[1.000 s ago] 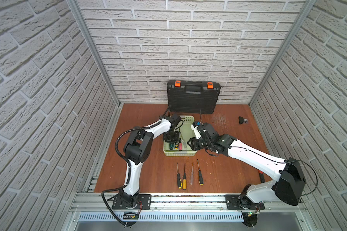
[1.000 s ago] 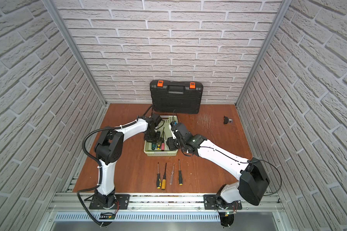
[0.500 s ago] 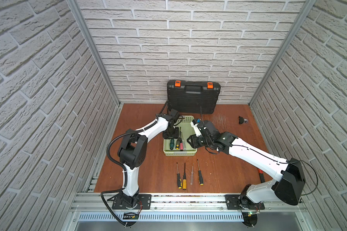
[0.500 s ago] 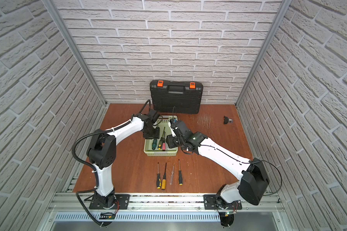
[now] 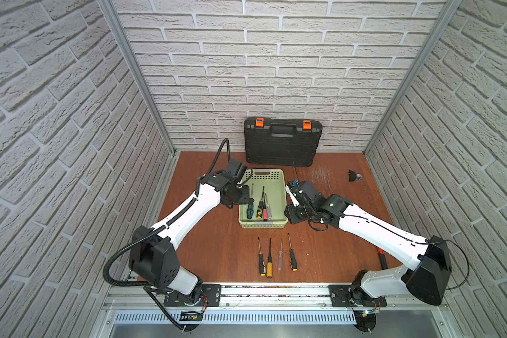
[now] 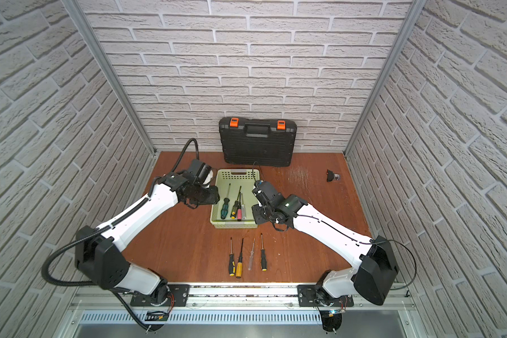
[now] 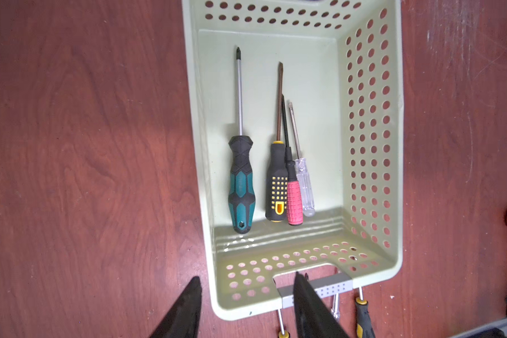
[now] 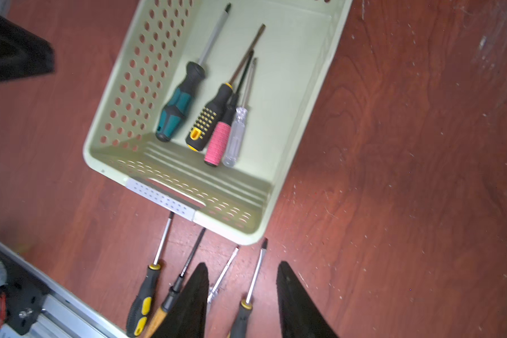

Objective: Put the screwdriver in the bin
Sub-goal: Place the screwdriver in the bin, then pick up the screwdriver from the bottom-center of the table.

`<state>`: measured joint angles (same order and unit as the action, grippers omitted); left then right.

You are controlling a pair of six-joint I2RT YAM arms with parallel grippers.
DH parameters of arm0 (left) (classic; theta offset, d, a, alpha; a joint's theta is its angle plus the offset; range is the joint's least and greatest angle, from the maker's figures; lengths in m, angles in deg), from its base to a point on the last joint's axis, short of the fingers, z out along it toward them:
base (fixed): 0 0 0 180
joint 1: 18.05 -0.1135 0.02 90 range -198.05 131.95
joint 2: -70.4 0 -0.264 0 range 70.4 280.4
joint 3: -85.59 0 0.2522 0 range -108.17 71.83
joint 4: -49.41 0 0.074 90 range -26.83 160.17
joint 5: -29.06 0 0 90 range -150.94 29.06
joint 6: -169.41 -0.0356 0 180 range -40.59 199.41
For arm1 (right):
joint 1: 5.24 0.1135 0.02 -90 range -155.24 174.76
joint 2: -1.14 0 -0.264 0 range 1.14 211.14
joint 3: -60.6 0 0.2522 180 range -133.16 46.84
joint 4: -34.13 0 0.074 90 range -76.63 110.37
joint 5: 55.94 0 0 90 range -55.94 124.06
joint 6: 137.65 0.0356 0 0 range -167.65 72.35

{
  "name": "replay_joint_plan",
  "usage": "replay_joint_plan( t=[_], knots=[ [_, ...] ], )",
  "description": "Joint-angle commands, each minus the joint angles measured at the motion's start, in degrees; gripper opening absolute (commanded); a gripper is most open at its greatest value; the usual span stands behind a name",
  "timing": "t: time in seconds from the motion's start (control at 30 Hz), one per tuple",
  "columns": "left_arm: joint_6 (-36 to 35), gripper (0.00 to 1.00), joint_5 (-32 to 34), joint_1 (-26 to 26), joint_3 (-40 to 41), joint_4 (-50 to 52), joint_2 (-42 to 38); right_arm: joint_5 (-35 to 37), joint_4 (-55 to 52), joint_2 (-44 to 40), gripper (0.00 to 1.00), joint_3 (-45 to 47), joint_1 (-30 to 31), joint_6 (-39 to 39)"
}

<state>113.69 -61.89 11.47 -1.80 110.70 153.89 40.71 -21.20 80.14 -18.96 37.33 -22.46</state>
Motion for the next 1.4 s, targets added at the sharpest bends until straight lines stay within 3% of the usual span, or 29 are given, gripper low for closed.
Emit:
replay_joint_plan(
  t=[0.0, 0.23, 0.37, 0.57, 1.17, 1.37],
  knots=[
    [1.09, 0.52, 2.94, -0.42, 5.75, -1.83, -5.12, 3.26, -5.52, -2.07, 0.42, 2.23, 2.49, 1.40],
    [5.66, 0.52, 6.17, -0.25, 18.28, -6.35, -14.27, 3.62, -10.40, -0.53, 0.43, 5.90, 10.14, 9.38],
    [6.80, 0.52, 7.87, 0.01, 21.36, -6.03, -16.26, 2.94, -10.21, 1.05, 0.48, 8.55, 14.50, 15.34],
    [6.02, 0.53, 9.52, -0.16, 22.87, -6.49, -18.53, -3.70, -3.60, 4.31, 0.50, 12.79, 15.00, 21.26],
    [6.15, 0.54, 9.38, -2.22, 24.89, -7.71, -19.14, -4.39, -0.48, 11.16, 0.51, 16.81, 15.35, 21.85],
    [5.66, 0.55, 9.36, -2.80, 24.46, -7.20, -18.99, -5.96, 2.42, 13.07, 0.45, 17.89, 15.37, 21.83]
  ],
)
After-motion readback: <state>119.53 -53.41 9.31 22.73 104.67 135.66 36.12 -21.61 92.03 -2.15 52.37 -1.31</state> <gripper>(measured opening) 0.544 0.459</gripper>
